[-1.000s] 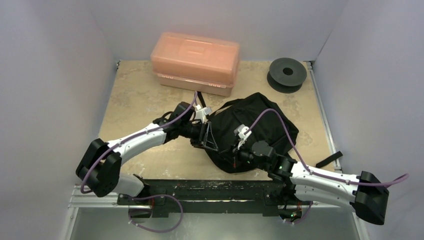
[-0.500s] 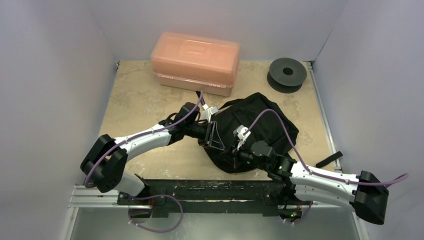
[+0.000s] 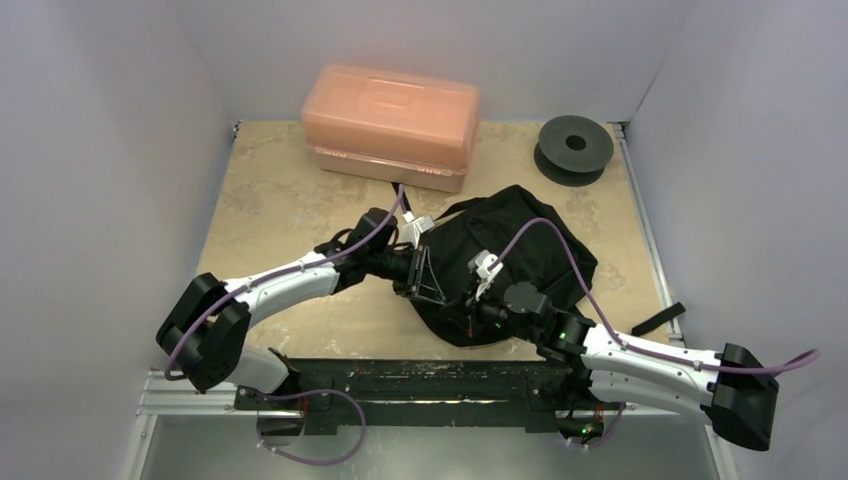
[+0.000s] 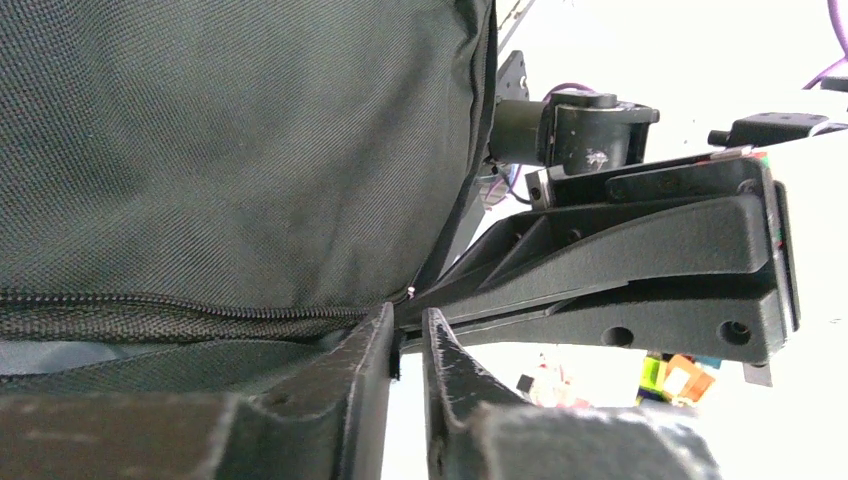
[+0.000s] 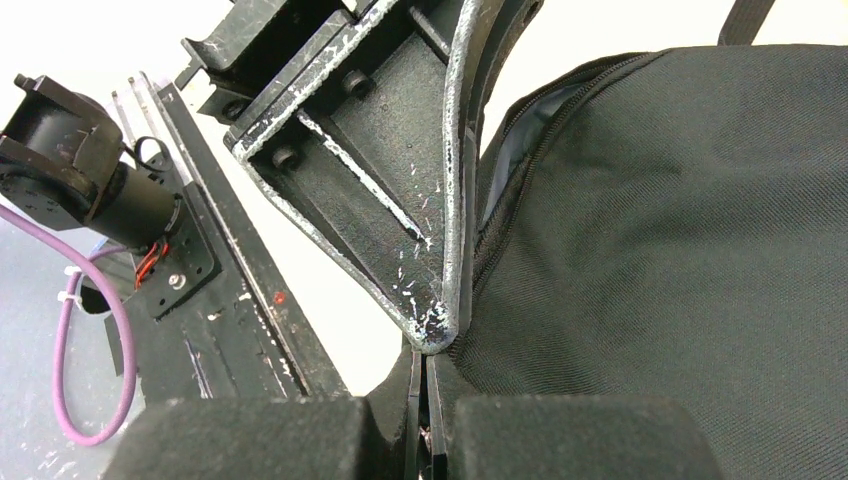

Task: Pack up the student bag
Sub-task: Zip the student bag at the center of the board.

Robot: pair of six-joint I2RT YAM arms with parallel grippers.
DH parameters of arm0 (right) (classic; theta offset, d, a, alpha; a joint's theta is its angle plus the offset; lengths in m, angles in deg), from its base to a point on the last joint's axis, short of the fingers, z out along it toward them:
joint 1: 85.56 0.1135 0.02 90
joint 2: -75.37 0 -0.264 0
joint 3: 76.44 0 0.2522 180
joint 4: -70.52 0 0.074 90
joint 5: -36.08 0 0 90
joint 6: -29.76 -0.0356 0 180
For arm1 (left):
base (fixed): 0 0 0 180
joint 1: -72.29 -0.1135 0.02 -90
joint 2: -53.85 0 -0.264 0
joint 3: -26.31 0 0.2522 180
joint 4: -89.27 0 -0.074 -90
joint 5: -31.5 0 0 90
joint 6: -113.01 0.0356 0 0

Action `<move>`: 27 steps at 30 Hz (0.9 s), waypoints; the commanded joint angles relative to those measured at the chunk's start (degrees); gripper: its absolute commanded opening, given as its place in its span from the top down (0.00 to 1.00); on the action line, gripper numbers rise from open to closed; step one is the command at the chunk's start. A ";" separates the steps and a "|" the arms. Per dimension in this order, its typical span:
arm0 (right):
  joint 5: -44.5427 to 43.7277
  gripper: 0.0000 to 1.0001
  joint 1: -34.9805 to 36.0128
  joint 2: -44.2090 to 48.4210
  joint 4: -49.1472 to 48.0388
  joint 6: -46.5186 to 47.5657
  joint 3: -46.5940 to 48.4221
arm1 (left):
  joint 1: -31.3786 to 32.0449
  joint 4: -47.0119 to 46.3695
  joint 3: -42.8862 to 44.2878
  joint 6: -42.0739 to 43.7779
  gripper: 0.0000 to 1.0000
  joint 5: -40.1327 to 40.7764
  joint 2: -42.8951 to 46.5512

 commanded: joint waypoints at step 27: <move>-3.68 0.31 0.13 -0.23 27.36 -13.09 10.96 | 1.83 9.46 0.87 7.43 1.00 15.81 9.20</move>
